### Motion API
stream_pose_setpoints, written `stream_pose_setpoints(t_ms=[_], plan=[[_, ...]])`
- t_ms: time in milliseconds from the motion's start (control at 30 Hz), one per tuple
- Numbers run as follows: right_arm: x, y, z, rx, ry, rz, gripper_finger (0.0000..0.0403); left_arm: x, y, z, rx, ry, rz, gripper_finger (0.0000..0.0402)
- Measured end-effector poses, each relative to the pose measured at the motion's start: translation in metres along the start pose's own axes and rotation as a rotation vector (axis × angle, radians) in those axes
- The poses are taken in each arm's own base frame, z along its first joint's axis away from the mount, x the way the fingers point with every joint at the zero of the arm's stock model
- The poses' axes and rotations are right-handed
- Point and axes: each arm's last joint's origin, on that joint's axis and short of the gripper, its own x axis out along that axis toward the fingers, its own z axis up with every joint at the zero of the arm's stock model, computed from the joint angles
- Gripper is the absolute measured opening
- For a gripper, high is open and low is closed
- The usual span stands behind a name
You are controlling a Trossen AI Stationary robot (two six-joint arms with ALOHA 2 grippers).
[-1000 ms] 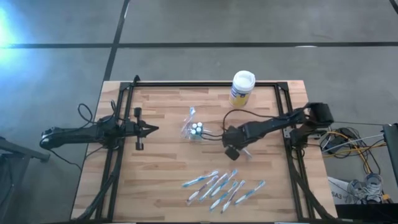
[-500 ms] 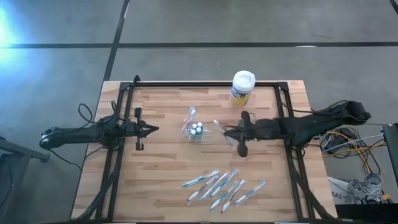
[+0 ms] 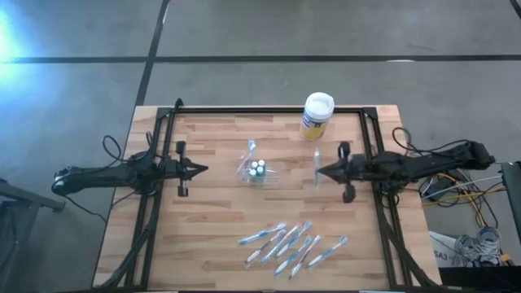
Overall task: Pick & Place toothbrushing station
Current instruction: Put the blue toothbrush into the transparent organizer
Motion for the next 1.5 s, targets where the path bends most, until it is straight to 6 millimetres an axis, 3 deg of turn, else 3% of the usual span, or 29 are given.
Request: stream_pose_setpoints(t_ms=[233,533,1133,1300,1500], plan=[[-0.027,-0.007,-0.015,0.008,-0.118,0.007,0.0008,0.000,0.000,-0.002,0.008,0.004,-0.001,0.0010],[-0.043,-0.014,-0.036,0.025,-0.215,-0.062,0.0008,0.000,0.000,-0.002,0.009,0.006,0.000,0.0010],[-0.044,-0.015,-0.042,0.031,-0.204,-0.094,0.0008,0.000,-0.001,-0.005,0.008,0.035,-0.007,0.0010],[-0.044,-0.019,-0.042,0.090,-0.217,-0.206,0.0008,0.000,-0.001,-0.006,0.008,0.039,-0.008,0.0010],[-0.037,-0.017,-0.036,0.108,-0.281,-0.208,0.0008,0.000,-0.001,-0.006,0.008,0.040,-0.008,0.0010]])
